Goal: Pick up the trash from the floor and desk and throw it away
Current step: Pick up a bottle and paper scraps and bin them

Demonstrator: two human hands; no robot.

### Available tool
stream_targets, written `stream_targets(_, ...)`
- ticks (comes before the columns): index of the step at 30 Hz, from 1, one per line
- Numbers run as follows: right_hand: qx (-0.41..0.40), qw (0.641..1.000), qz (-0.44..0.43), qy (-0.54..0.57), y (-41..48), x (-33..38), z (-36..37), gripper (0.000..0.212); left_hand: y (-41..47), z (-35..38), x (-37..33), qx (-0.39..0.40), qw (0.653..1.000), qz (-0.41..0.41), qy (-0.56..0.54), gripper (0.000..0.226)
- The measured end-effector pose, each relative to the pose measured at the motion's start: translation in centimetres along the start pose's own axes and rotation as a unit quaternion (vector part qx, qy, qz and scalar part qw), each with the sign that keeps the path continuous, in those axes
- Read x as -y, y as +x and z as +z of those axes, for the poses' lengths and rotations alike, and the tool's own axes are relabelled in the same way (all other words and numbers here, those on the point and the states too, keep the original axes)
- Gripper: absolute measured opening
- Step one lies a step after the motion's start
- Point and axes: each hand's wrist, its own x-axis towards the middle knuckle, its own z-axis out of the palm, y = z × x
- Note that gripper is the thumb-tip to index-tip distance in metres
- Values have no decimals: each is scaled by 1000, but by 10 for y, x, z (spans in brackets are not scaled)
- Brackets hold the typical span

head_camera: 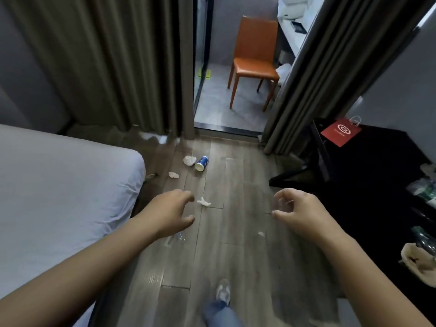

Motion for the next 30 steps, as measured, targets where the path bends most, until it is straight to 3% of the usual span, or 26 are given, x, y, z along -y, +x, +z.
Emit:
stream_targets(8,48,998,29,1,132,-47,9,39,135,10,13,34,999,-19,-2,43)
stream_targets(16,132,989,70,-7,286,-138,43,42,294,70,6,95,991,-92,-23,43)
stream_targets(24,150,982,117,4,364,-216,148,41,404,181,47,154,981,-119,-10,41)
stream_targets(30,149,972,181,23,397,-288,283,42,460,325,101,208,973,-100,-3,44)
